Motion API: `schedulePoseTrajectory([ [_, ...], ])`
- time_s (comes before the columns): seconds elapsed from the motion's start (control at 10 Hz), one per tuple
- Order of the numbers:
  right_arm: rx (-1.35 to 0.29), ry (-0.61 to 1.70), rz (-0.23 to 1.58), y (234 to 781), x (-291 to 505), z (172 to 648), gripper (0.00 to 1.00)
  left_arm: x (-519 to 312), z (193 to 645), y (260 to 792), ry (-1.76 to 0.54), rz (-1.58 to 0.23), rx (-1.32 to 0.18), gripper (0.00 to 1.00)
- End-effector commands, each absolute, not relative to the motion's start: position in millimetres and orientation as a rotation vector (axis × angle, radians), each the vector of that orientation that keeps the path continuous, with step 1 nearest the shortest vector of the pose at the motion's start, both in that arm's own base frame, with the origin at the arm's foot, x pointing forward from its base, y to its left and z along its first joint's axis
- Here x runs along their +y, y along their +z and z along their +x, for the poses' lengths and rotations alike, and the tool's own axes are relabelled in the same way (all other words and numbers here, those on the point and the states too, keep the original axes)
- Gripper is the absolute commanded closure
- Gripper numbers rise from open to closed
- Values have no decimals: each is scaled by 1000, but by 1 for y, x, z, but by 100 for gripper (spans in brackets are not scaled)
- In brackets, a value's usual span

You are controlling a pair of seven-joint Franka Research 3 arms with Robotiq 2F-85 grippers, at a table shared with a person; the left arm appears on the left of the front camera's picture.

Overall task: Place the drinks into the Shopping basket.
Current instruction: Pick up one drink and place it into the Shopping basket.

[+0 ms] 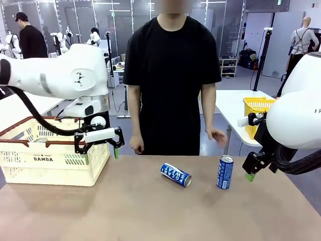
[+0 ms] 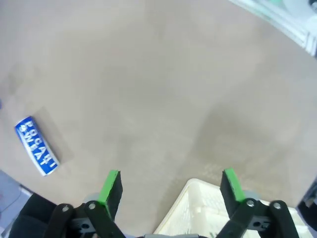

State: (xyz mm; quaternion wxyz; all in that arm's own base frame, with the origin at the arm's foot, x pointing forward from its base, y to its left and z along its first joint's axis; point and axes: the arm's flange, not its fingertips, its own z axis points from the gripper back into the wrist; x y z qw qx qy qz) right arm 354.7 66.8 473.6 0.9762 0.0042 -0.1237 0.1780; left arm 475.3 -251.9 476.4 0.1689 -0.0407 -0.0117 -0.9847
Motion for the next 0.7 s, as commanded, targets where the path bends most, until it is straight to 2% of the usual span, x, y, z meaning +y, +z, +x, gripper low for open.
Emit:
schedulePoseTrajectory([
  [0.0,-246,365,14,473,66,355,7,-250,474,469,-2810,-118,-109,0],
  [0.3,-246,365,14,473,66,355,7,-275,499,470,-2824,-146,-101,0],
  [0.6,-246,365,14,473,66,355,7,-348,520,473,-2888,-163,-75,0],
])
